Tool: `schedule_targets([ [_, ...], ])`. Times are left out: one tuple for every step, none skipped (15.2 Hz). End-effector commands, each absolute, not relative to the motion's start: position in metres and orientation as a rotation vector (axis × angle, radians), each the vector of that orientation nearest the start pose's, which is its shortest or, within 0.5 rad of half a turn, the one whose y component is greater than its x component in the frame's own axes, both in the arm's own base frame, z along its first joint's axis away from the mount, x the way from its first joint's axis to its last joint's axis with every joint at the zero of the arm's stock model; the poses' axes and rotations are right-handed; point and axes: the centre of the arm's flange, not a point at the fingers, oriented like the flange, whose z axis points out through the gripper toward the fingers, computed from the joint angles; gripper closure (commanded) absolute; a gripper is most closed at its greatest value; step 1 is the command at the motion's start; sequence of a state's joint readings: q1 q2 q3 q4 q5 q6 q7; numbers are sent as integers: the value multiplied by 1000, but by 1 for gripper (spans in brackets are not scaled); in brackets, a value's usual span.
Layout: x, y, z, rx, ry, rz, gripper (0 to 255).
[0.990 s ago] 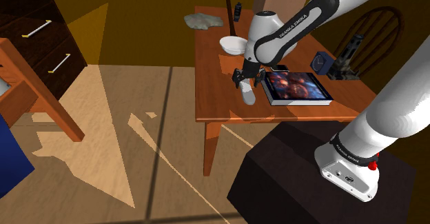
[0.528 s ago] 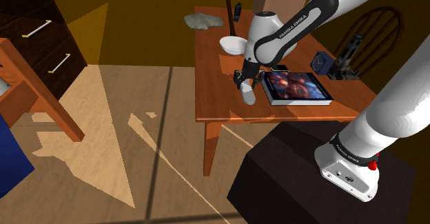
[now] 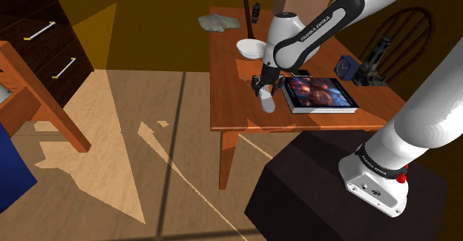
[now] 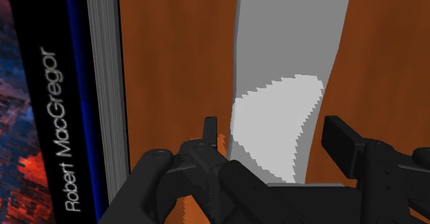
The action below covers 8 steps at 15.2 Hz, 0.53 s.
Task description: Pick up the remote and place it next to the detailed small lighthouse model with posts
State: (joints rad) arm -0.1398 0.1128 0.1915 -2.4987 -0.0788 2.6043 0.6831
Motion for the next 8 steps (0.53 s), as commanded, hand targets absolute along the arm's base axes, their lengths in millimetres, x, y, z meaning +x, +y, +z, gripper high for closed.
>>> schedule_targets([
  [470,27,242,-3035,881,-5,255],
  [469,27,247,-3035,880,-5,255],
  [470,27,252,-3035,881,-5,255],
  [470,27,257,-3035,881,-5,255],
  [470,27,263,-3035,881,-5,255],
  [470,27,268,-3035,881,-5,255],
  [470,27,273,-3035,881,-5,255],
  [470,27,279,-3035,881,-5,255],
])
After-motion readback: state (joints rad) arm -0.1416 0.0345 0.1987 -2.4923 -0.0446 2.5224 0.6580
